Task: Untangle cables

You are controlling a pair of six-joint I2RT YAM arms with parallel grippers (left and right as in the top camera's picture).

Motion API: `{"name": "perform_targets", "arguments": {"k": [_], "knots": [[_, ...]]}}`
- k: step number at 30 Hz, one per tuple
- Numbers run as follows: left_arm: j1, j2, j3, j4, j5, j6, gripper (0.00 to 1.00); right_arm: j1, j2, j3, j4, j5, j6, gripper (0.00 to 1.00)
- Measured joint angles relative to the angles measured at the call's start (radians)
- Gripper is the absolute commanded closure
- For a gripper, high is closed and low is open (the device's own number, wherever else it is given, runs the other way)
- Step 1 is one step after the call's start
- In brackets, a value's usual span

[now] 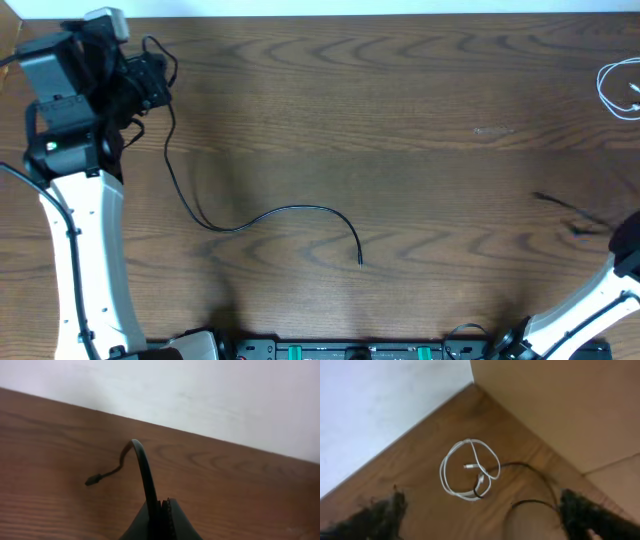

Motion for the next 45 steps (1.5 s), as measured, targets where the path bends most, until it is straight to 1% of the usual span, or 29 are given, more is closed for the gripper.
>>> {"name": "perform_targets", "arguments": {"k": [5,9,15,16,18,20,23,24,29,32,36,38,43,45], "knots": [[-0.045,0.0,0.0,0.0,0.0,0.023,0.93,0.0,-0.003,0.0,-0.035,-0.031,0.003,0.01],[-0.074,0.0,0.0,0.0,0.0,0.03,0.93,0.001,-0.014,0.0,-0.089,-0.111,0.003,0.01],[-0.127,0.0,0.0,0.016,0.003,0.031,0.93,0.033,-0.04,0.0,-0.196,-0.347,-0.053,0.01],[-0.137,0.0,0.0,0.034,0.012,0.029,0.93,0.056,-0.043,0.0,-0.234,-0.431,-0.087,0.01],[-0.151,0.001,0.0,0.072,0.036,0.024,0.93,0.086,-0.044,0.0,-0.266,-0.505,-0.125,0.01],[-0.16,0.002,0.0,0.137,0.079,-0.019,0.93,0.12,-0.044,0.0,-0.299,-0.565,-0.156,0.01],[-0.161,0.002,0.0,0.256,0.15,-0.124,0.93,0.255,-0.044,0.0,-0.342,-0.676,-0.228,0.01],[-0.161,0.002,0.0,0.275,0.16,-0.145,0.93,0.281,-0.044,0.0,-0.343,-0.685,-0.237,0.01],[-0.161,0.005,0.0,0.482,0.205,-0.32,0.93,0.498,-0.044,0.0,-0.338,-0.734,-0.301,0.01],[-0.161,0.005,0.0,0.58,0.217,-0.419,0.93,0.62,-0.044,0.0,-0.314,-0.744,-0.32,0.01],[-0.161,0.005,0.0,0.648,0.222,-0.528,0.93,0.777,-0.042,0.0,-0.267,-0.753,-0.332,0.01],[-0.161,0.005,0.0,0.657,0.222,-0.573,0.93,0.841,-0.034,0.0,-0.23,-0.761,-0.335,0.03],[-0.161,0.006,0.0,0.674,0.223,-0.628,0.93,0.98,0.04,0.002,-0.113,-0.808,-0.343,0.07],[-0.161,0.006,0.0,0.675,0.225,-0.639,0.93,1.036,0.103,0.002,-0.061,-0.836,-0.346,0.07]]}}
